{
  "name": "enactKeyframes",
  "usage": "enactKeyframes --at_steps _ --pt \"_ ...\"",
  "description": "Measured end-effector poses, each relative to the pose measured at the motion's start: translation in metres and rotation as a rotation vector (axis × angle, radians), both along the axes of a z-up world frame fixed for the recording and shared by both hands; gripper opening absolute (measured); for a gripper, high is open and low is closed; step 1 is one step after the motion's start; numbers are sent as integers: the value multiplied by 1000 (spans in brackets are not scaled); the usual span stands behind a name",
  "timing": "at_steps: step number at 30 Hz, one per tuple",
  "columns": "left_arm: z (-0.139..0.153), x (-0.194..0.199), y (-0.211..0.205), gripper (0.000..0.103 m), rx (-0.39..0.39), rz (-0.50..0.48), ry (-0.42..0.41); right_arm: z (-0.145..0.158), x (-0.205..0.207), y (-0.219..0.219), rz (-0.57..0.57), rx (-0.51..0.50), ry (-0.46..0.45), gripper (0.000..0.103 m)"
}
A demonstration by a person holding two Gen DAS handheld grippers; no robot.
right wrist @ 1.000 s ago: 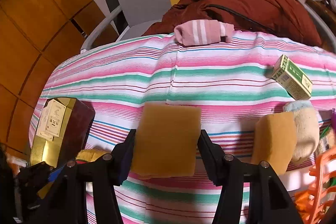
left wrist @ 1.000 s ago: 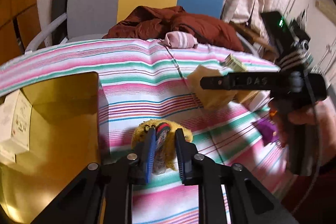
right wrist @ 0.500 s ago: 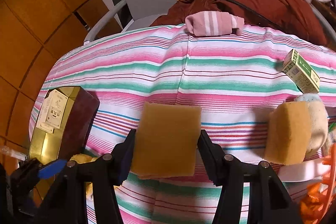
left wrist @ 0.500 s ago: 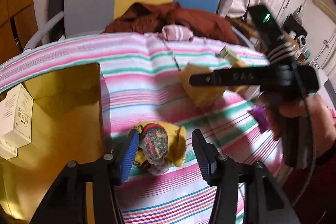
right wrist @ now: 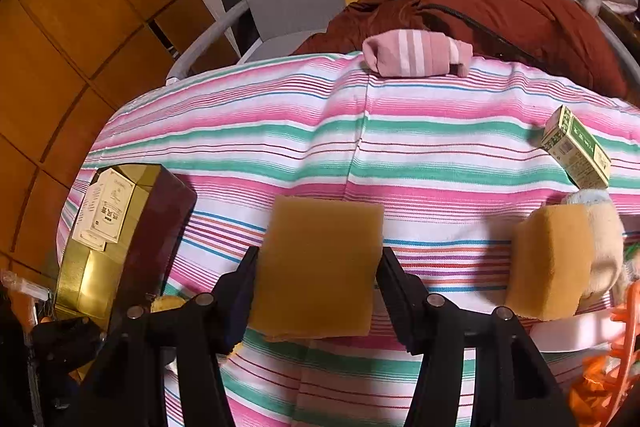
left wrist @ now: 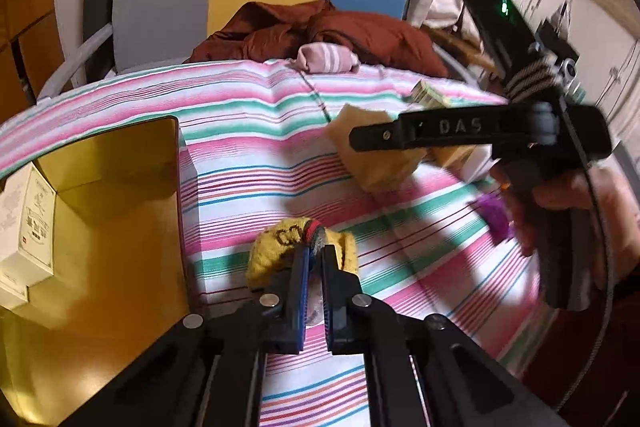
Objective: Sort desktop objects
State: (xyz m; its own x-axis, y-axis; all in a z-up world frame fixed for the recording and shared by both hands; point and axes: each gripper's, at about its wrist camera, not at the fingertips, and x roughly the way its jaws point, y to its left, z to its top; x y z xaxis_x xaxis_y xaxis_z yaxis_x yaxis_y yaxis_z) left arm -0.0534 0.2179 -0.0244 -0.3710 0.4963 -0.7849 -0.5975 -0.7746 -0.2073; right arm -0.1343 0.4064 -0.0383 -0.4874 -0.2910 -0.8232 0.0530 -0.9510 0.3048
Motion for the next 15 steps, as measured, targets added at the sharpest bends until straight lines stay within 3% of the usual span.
enactKeyframes --at_steps 9,15 --pt "33 9 -20 3 124 -9 50 18 7 -7 -7 -2 43 58" --pt "56 -2 -57 3 196 64 65 45 15 -38 50 -17 101 58"
